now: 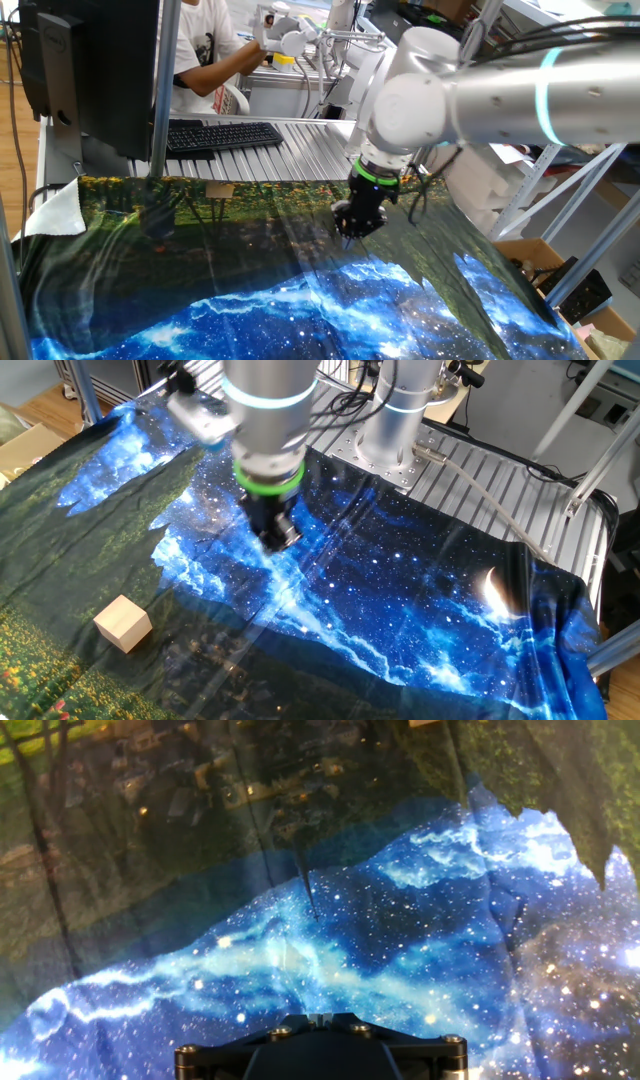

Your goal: Approach and touch the side of the small block

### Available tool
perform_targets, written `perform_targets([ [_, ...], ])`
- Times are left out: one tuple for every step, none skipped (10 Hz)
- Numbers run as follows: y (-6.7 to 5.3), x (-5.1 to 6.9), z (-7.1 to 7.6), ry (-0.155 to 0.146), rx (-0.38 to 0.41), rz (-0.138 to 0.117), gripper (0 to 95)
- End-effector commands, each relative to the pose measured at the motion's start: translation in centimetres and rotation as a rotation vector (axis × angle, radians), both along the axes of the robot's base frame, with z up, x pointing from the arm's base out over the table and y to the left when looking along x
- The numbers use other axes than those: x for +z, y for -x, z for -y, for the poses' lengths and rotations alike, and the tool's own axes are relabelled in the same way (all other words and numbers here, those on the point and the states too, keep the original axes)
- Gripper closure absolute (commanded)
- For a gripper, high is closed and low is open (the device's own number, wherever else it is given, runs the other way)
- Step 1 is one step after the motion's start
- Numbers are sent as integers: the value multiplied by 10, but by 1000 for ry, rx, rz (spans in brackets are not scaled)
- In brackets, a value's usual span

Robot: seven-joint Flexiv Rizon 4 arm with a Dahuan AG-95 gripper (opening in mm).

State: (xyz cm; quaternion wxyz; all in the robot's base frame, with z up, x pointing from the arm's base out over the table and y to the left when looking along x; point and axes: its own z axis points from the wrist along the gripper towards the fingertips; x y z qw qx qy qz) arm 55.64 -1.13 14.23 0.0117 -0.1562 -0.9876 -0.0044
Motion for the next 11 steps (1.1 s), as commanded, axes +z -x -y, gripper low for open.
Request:
perform_targets([
  [-20,-13,8,27,-37,0,950],
  [-29,-19,11,38,-61,-1,950],
  [-39,-28,16,52,-84,1,950],
  [-51,-37,22,50,-121,0,950],
  [-54,-41,25,50,-140,-1,950],
  [-64,-49,31,52,-191,-5,950],
  [-69,-54,35,53,-229,-6,950],
  [-74,-57,39,53,-263,-11,950],
  [-82,-60,45,55,-309,-28,950],
  [-88,-61,50,58,-358,-35,950],
  [-89,-61,51,61,-378,-44,950],
])
